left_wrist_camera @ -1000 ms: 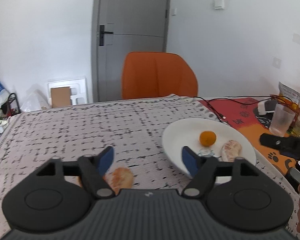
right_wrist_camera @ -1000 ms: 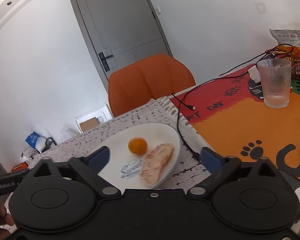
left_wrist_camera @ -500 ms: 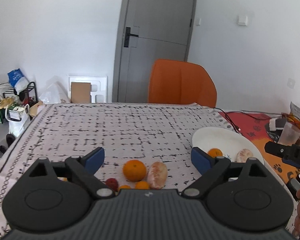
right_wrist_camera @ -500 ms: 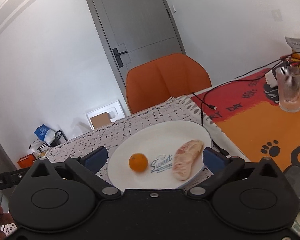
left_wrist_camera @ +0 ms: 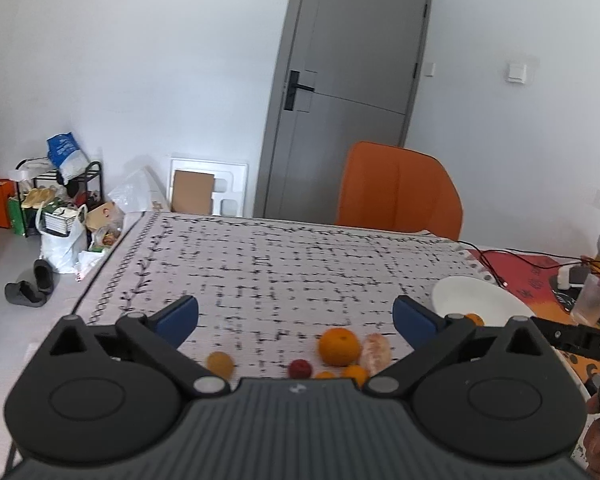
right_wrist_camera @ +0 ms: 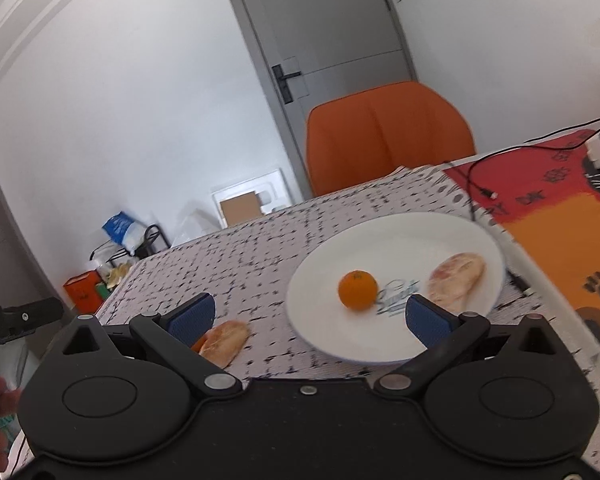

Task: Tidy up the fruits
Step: 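Move both open grippers back from the bowl to the fruit pile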

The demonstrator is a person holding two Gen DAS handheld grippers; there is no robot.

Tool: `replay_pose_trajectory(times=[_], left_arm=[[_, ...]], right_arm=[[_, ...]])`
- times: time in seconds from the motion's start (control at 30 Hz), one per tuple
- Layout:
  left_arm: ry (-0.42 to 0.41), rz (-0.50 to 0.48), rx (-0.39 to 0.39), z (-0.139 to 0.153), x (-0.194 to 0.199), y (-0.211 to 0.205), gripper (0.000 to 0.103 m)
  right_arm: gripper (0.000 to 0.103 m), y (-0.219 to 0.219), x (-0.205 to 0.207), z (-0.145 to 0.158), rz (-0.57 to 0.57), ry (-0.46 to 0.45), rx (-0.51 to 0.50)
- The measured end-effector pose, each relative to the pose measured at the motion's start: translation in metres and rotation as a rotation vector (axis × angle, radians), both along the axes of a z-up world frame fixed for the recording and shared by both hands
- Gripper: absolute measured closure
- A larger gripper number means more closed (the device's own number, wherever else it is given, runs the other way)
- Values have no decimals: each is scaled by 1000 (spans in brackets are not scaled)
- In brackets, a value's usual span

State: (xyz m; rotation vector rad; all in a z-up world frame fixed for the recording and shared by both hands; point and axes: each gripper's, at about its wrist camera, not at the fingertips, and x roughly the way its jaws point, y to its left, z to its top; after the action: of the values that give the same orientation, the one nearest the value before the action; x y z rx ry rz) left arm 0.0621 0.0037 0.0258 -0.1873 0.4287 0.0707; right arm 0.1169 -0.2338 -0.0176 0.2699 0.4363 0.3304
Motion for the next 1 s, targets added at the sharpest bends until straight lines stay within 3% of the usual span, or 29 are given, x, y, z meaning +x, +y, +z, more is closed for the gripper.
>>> replay_pose_trajectory(times=[0.63,0.9,1.0], left_arm=[[-8,79,-69,-22,-12,57,3],[17,92,-77,-37,-4,63,10],[45,90,-79,-45,2,63,19]], right_arm=[[1,42,7,-11,123,19,-28],[21,59,14,-21,183,53,-43],[26,67,17,-25,203,71,-57]])
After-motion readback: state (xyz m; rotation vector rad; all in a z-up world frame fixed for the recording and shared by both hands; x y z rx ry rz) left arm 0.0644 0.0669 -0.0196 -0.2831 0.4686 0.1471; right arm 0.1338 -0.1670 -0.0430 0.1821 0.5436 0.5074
